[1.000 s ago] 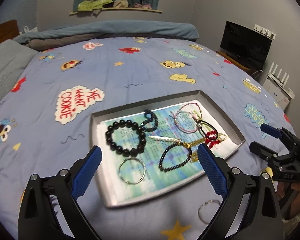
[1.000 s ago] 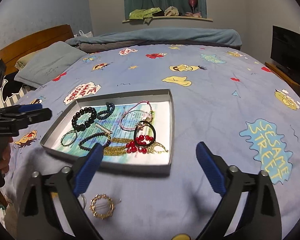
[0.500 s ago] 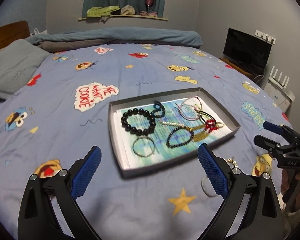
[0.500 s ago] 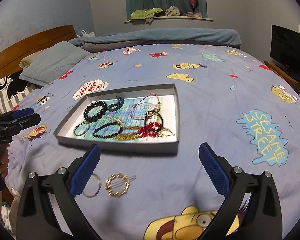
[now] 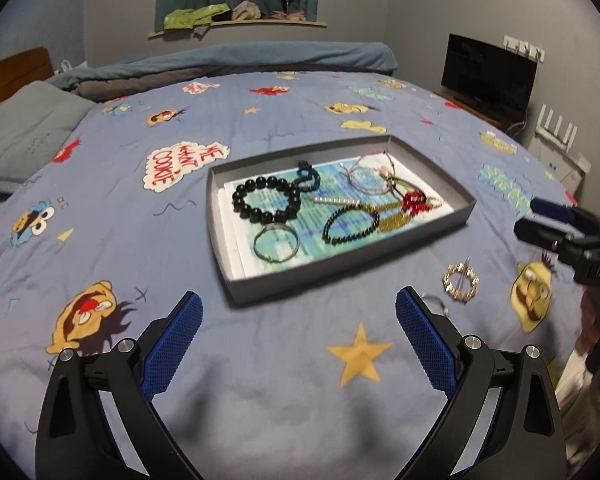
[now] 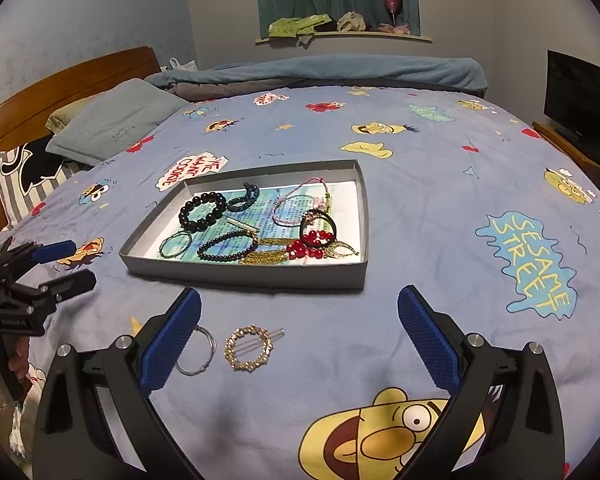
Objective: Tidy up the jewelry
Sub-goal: 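Move both tools back over the silver hoop and gold clip, then grasp the silver hoop bangle with the left tool while the right tool grasps the gold ring clip, then carry the hoop and gold clip into the grey box and open both tools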
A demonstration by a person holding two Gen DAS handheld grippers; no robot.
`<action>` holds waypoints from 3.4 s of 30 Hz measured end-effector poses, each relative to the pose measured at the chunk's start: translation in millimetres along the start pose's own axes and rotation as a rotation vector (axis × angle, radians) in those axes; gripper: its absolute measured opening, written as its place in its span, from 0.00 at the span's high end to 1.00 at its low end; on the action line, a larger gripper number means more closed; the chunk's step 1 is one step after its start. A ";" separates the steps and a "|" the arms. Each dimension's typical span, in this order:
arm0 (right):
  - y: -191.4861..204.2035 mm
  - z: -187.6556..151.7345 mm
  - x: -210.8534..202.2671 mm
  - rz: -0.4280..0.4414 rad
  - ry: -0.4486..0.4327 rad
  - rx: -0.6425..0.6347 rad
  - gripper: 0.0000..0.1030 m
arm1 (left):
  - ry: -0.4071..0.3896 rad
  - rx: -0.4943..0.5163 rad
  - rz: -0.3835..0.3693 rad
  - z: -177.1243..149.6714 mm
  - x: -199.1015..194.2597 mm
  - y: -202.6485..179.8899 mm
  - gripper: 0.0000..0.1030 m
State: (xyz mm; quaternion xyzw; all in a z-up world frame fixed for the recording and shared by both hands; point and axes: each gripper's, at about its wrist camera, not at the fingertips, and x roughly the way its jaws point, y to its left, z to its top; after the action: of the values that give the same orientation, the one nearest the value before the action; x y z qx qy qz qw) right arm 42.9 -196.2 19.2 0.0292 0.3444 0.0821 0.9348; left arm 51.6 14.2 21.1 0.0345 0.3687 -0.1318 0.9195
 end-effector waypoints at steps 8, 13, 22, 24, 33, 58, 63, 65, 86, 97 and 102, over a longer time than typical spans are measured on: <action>-13.3 -20.2 4.8 -0.014 0.036 0.004 0.05 | 0.042 0.037 -0.040 -26.2 20.3 -19.7 0.06; -17.8 -32.5 12.0 -0.011 0.066 0.001 0.05 | 0.069 0.079 -0.077 -36.0 36.7 -43.3 0.06; -13.3 -45.1 16.1 0.041 0.073 -0.041 0.06 | 0.045 0.159 -0.131 -43.4 48.7 -76.5 0.08; -15.3 -46.9 17.4 0.049 0.077 -0.024 0.06 | 0.050 0.171 -0.143 -44.0 53.2 -80.5 0.08; -20.6 -46.4 18.1 0.044 0.078 -0.014 0.12 | 0.020 0.227 -0.155 -38.5 63.9 -96.9 0.36; 45.7 -48.3 55.9 0.041 0.098 -0.179 0.45 | -0.014 0.096 -0.067 -35.2 32.1 -31.8 0.51; 44.7 -44.7 54.8 0.034 0.083 -0.174 0.59 | -0.010 0.090 -0.065 -36.9 32.4 -27.3 0.52; 45.0 -44.5 53.9 0.029 0.076 -0.182 0.60 | -0.013 0.086 -0.068 -36.6 31.6 -26.3 0.52; 26.3 -0.3 31.3 0.031 -0.030 -0.145 0.60 | -0.080 0.068 -0.061 -1.2 15.9 -0.5 0.51; 7.7 47.4 76.0 0.032 -0.016 -0.139 0.60 | -0.054 0.108 -0.094 58.8 54.5 -1.4 0.51; -2.8 57.5 100.3 0.004 0.002 -0.153 0.60 | -0.008 0.130 -0.126 82.8 86.7 -12.9 0.51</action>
State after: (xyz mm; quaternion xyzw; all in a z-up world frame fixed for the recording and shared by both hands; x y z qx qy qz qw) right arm 155.8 -181.4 -1.4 -0.0418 0.3382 0.1101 0.9337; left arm 163.6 -30.3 22.1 0.0703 0.3572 -0.2132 0.9067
